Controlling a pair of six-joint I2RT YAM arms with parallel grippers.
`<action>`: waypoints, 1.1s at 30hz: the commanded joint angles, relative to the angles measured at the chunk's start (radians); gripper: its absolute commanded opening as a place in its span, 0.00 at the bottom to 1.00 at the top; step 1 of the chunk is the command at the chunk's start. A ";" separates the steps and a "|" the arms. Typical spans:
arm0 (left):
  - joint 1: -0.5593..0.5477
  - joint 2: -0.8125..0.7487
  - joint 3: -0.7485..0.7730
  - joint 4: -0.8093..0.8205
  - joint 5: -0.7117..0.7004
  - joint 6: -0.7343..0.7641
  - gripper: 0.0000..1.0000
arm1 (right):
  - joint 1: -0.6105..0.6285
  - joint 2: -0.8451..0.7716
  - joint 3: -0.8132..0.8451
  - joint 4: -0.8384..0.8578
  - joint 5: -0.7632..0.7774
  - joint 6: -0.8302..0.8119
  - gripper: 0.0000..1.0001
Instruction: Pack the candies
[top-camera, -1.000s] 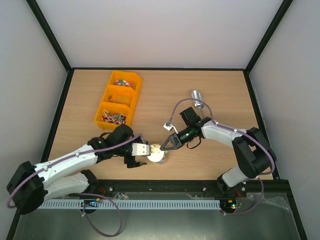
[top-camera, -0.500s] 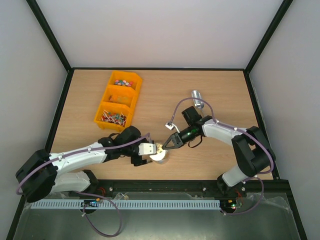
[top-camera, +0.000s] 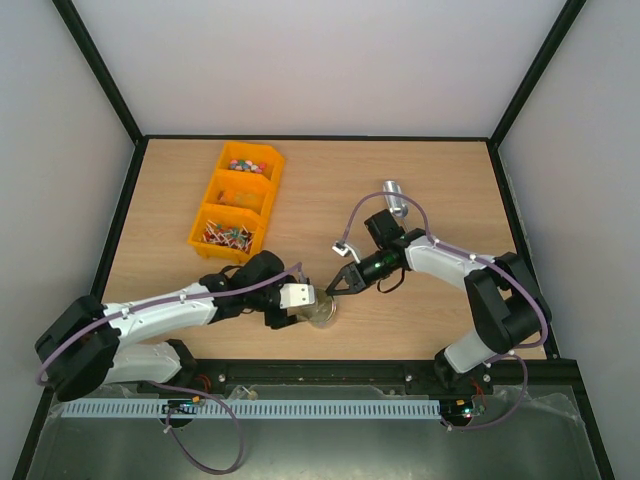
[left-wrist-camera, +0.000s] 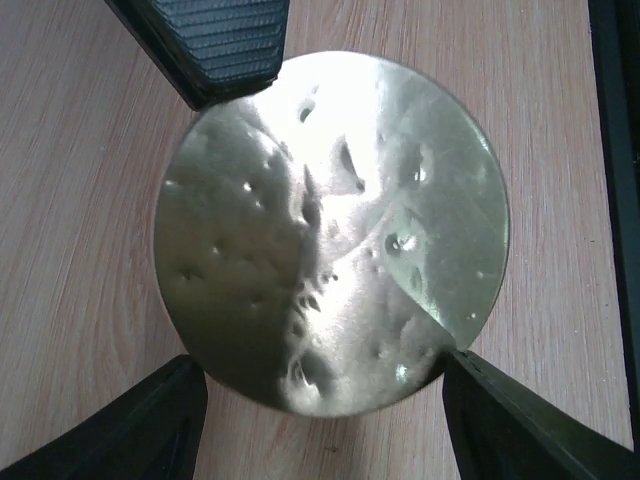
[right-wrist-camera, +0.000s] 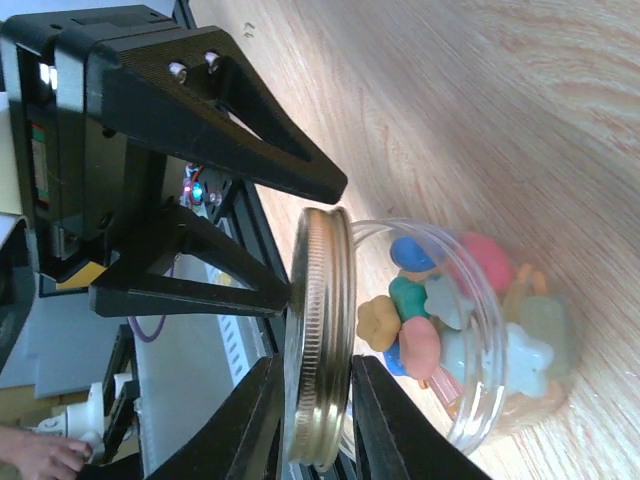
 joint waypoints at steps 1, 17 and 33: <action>-0.008 0.010 0.025 0.018 0.002 -0.016 0.66 | -0.005 -0.012 0.022 -0.057 0.046 -0.012 0.21; -0.008 0.036 0.064 0.025 0.001 -0.057 0.63 | -0.008 -0.044 0.034 -0.089 0.186 -0.032 0.59; -0.009 0.064 0.097 0.006 0.014 -0.043 0.60 | -0.008 0.010 -0.009 -0.092 0.220 -0.089 0.47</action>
